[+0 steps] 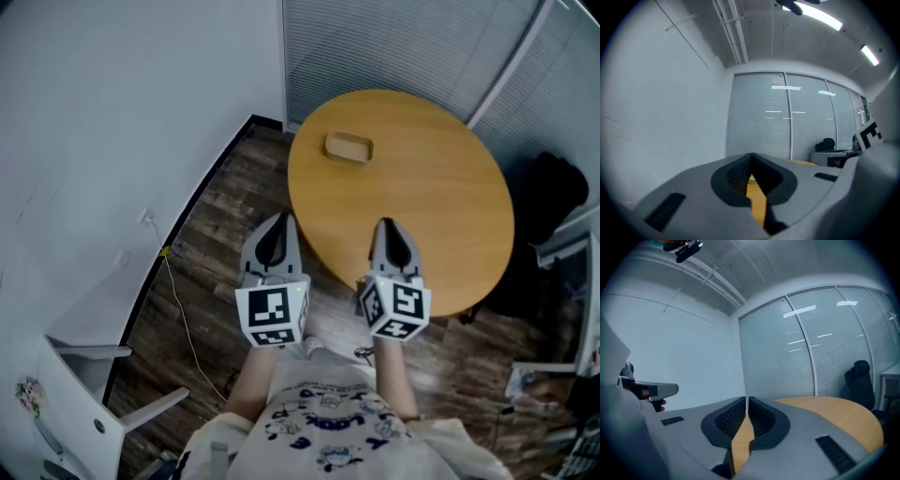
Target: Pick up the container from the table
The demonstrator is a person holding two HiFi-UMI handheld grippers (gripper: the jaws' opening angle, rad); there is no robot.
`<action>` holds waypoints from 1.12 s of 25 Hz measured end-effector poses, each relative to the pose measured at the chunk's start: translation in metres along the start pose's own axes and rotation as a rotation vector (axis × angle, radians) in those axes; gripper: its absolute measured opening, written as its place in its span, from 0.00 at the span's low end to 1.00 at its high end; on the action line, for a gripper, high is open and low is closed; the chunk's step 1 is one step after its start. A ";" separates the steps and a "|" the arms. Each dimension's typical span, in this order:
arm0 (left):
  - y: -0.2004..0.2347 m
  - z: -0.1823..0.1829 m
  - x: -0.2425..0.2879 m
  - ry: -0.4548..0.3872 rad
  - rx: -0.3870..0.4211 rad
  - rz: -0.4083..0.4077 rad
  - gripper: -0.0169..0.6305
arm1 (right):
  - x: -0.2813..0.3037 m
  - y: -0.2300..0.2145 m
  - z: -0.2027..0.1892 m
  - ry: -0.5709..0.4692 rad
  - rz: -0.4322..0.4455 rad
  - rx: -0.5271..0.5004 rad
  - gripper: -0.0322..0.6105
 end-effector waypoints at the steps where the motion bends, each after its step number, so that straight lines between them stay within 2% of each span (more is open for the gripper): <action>1: 0.001 -0.001 0.006 0.000 -0.001 -0.001 0.03 | 0.006 -0.001 -0.002 0.001 -0.002 0.001 0.08; 7: 0.017 -0.010 0.045 -0.007 -0.013 -0.020 0.03 | 0.046 -0.002 -0.013 0.011 -0.019 0.005 0.08; 14: 0.045 -0.023 0.114 -0.002 -0.019 -0.063 0.03 | 0.113 0.000 -0.023 0.007 -0.056 -0.001 0.08; 28: 0.096 -0.061 0.248 0.071 -0.063 -0.206 0.03 | 0.229 0.004 -0.052 0.063 -0.190 -0.039 0.08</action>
Point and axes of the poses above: the fingertips, and each gripper's own axes: x forward along the fingers, y to its left, z out of its top, the point moved 6 cm from there along -x, backward along the fingers, and after that the axes turned 14 degrees about -y, right-handed, at the moved point
